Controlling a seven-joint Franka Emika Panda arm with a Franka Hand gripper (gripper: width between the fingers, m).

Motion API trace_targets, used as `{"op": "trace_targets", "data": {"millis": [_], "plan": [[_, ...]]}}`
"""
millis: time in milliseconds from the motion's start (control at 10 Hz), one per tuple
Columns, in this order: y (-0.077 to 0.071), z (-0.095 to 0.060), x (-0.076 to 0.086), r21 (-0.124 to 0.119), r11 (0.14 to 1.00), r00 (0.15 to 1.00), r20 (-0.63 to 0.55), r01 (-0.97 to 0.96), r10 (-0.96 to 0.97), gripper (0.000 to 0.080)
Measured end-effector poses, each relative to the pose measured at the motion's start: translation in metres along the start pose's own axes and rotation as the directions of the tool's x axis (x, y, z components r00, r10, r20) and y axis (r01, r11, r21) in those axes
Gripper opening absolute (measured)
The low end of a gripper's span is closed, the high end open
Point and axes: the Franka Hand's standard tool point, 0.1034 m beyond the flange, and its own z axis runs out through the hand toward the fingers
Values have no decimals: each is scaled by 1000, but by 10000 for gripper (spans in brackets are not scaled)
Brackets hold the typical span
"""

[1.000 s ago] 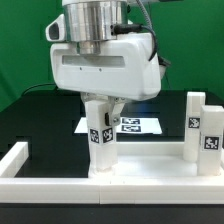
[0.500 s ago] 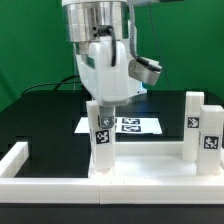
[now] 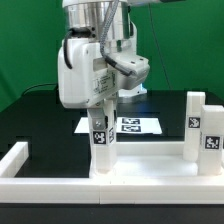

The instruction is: Assemble desk

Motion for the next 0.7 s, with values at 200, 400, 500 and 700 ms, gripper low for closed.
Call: {"op": "trace_targets", "data": {"millis": [200,400,500,700], "plan": [[0,0,-1,-1,998,998,-2,67,-67,288],[4,-1,-7,-32,912,912,9,410,-410,611],[6,-4,-9,-33,843,844,24,537,-536,611],[6,-4,-6,-27,760,760,22,650,-649,648]]}}
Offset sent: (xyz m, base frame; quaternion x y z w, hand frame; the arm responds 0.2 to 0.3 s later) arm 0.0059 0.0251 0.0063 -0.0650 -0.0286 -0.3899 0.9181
